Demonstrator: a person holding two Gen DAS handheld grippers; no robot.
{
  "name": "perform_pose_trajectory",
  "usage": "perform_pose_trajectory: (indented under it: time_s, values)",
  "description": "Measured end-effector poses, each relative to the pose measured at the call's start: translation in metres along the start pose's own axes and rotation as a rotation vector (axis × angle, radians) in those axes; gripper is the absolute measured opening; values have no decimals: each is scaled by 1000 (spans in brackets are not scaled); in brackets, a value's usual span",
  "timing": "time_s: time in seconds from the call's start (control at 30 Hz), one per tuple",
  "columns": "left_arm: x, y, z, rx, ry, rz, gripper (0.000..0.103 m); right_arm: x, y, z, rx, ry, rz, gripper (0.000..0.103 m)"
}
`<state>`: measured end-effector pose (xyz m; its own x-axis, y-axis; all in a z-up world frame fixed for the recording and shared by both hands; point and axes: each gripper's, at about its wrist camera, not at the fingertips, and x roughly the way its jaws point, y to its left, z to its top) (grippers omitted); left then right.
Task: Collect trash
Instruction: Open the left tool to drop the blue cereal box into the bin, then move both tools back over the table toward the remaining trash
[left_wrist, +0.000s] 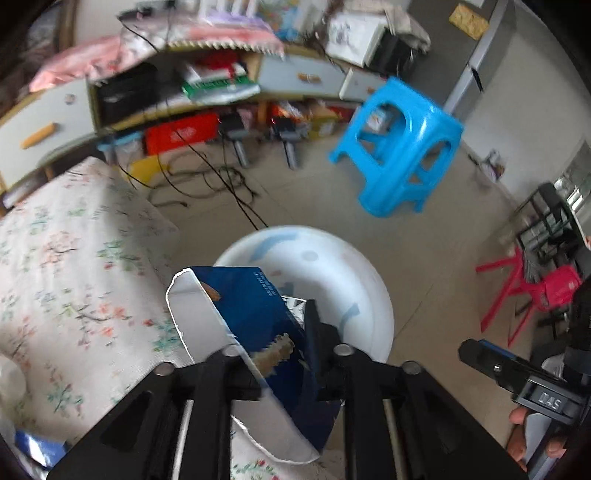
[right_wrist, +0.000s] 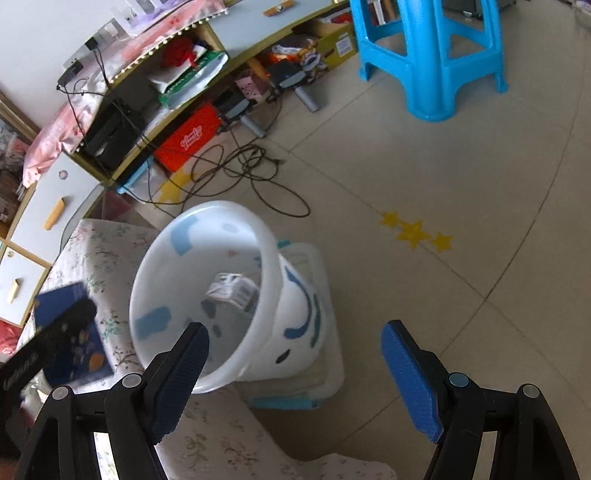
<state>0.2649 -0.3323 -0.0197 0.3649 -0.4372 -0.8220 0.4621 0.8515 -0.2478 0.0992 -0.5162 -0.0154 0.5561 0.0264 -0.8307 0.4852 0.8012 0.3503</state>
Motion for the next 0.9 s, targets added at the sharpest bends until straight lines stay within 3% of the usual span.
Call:
perform_pose_trajectory:
  time_s: [0.03,0.1,0.33,0.53,0.7,0.9]
  values:
    - [5,0,1,-8,16,16,61,0,-2,1,-1,0,-1,81]
    - [9,1,1,-25,8,25,80,0,-3,2,-2,-2,1,81]
    - [5,9,-2,-66,19,-1,81,3,-2,3,5,9,12,81]
    - [-7,26,-13,-93,29,23,81,6,3,3,-3,15,13,81]
    - [-25,39,-27,-100,25,79,85,6,14,1,-28,16,14,81]
    - [-74,62,-56,-111,-25,137,90,6,40,-6,-90,18,13,82]
